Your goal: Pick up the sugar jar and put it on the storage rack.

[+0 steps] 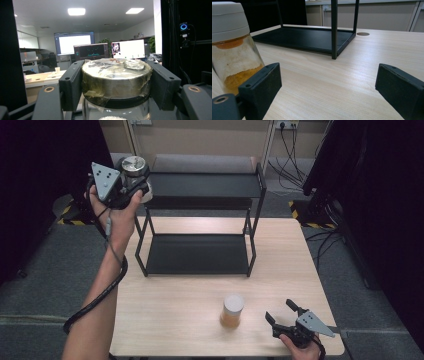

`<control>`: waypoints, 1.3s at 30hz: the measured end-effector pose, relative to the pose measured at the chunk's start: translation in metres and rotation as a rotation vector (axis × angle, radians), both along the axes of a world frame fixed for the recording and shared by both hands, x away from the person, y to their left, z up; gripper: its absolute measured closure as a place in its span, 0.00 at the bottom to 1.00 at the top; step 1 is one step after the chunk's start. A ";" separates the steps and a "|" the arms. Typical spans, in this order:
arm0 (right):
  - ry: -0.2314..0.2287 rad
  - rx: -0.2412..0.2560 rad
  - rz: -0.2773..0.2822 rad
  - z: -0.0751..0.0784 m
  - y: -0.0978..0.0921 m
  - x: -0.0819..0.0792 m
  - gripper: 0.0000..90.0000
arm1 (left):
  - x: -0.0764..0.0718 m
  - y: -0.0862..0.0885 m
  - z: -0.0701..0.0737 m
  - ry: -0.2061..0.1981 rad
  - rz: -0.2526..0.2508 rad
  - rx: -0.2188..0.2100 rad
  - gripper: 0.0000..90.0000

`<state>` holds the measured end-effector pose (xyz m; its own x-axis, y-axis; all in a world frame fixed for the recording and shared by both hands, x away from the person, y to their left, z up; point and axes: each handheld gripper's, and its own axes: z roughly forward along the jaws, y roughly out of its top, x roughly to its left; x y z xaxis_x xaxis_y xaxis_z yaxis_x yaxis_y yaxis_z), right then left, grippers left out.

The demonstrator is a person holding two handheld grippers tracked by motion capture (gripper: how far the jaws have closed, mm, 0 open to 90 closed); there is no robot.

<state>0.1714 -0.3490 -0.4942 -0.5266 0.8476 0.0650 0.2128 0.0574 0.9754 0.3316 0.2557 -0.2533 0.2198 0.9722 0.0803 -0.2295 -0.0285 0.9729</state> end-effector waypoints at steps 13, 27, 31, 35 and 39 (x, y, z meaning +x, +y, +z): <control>0.002 0.004 0.005 0.000 -0.001 0.001 0.08 | 0.017 -0.002 0.011 0.009 0.014 0.005 0.39; -0.001 0.003 0.009 0.000 -0.002 0.001 0.08 | 0.039 -0.001 0.009 0.043 0.034 -0.020 0.39; 0.000 0.006 0.011 0.000 -0.002 0.001 0.08 | 0.045 0.001 0.008 0.042 0.028 -0.023 0.38; 0.003 0.008 0.009 0.000 -0.002 0.001 0.08 | 0.051 0.001 0.008 0.045 0.035 -0.028 0.38; 0.003 0.009 0.009 0.000 -0.002 0.001 0.08 | 0.054 0.001 0.009 0.046 0.035 -0.015 0.38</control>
